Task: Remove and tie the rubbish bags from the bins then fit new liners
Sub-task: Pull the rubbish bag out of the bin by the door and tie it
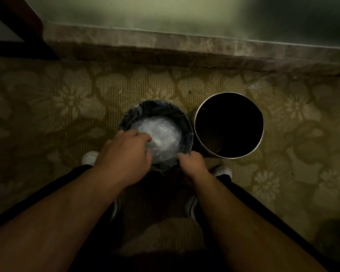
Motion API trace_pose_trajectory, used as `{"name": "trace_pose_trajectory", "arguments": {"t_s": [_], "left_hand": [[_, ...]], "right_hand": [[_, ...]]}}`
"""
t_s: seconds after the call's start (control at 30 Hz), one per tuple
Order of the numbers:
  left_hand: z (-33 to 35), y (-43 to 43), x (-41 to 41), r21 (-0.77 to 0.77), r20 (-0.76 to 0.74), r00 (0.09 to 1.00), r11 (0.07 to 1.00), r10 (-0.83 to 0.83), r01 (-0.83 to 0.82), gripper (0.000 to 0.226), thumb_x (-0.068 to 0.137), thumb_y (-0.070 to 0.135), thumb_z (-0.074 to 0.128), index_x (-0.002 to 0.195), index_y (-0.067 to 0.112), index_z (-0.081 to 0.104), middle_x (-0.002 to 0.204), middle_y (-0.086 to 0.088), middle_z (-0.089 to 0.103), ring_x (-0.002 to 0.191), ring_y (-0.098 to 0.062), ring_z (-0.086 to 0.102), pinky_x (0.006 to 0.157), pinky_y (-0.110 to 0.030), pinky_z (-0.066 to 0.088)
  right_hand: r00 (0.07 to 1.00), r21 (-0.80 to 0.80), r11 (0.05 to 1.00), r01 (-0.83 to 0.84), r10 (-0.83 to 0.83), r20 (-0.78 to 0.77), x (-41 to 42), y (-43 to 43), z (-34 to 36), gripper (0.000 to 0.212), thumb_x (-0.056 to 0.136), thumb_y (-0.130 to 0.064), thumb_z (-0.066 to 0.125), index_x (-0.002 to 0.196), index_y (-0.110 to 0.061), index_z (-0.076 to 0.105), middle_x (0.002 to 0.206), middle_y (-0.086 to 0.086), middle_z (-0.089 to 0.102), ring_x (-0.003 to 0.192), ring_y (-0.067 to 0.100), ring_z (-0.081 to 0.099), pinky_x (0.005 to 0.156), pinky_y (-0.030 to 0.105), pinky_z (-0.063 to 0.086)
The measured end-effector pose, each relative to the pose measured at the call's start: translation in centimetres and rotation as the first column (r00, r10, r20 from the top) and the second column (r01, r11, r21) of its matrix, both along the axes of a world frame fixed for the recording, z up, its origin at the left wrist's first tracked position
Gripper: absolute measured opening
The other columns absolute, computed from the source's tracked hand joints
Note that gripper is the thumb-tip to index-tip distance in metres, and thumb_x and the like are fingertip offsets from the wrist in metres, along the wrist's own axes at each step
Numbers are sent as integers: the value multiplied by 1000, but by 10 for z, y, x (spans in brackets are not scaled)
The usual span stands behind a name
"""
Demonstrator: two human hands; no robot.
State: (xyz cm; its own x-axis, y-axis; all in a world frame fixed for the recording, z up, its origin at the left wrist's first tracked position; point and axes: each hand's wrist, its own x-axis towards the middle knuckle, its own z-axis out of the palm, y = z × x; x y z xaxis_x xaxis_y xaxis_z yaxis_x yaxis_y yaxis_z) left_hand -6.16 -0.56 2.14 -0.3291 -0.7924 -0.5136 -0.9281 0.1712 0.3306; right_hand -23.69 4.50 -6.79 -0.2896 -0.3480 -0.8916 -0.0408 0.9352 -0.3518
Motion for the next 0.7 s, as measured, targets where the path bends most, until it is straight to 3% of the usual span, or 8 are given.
{"name": "trace_pose_trajectory", "arguments": {"t_s": [0.07,0.17,0.23,0.33,0.43,0.57,0.63,0.7], "left_hand": [[-4,2,1,31,-13,1000,999,-11,11,40,94,34,52,134,29,54,133,1,54,120,-24,48,97,-41,46],[-9,5,1,126,-54,998,991,-35,42,43,92,31,56,135,28,54,135,-1,54,121,-24,51,100,-37,46],[-7,7,-3,208,-58,997,976,-59,70,52,90,33,61,141,28,48,142,-1,48,127,-23,49,103,-35,44],[-7,11,-12,285,-47,997,955,-68,79,65,90,43,65,148,32,37,151,2,39,133,-21,45,107,-35,42],[-10,11,-16,257,-71,995,962,-73,89,42,91,45,63,131,32,57,131,2,57,116,-18,56,93,-31,46],[-8,7,-12,176,-149,989,983,-22,49,15,98,37,53,94,28,65,93,0,67,85,-17,60,70,-31,44],[-6,2,-9,152,-202,978,988,50,-19,17,98,36,52,91,27,64,87,2,66,83,-18,61,72,-35,50],[-6,-3,-4,170,-243,962,982,121,-81,17,99,36,51,91,30,65,86,6,67,82,-15,61,75,-36,52]], "right_hand": [[953,48,978,-201,206,-221,-8,-3,7,32,97,-20,55,115,4,68,117,21,69,112,36,63,75,31,44],[924,50,971,-234,238,-299,-24,-1,19,28,94,-28,63,101,-4,75,100,14,75,98,31,71,73,33,55],[934,19,968,-250,246,-259,-29,-3,30,26,91,-31,68,84,-7,75,78,11,76,75,29,74,68,39,60],[971,-94,974,-207,192,-141,-31,-10,57,33,91,-33,70,70,-9,66,55,4,65,55,23,68,52,30,50],[990,-222,965,-139,134,-38,-29,-16,76,34,89,-41,72,69,-16,61,46,-4,58,49,18,62,55,30,49],[998,-355,935,-2,22,52,-30,-22,87,37,76,-60,73,74,-24,66,69,-2,69,70,23,67,71,47,58],[990,-357,929,98,-126,-55,-32,-24,80,35,86,-59,63,90,-24,66,89,2,69,79,22,67,73,41,58],[954,-215,943,255,-281,-104,-32,-21,66,37,96,-52,53,100,-16,63,93,7,65,75,21,62,63,35,51]]}}
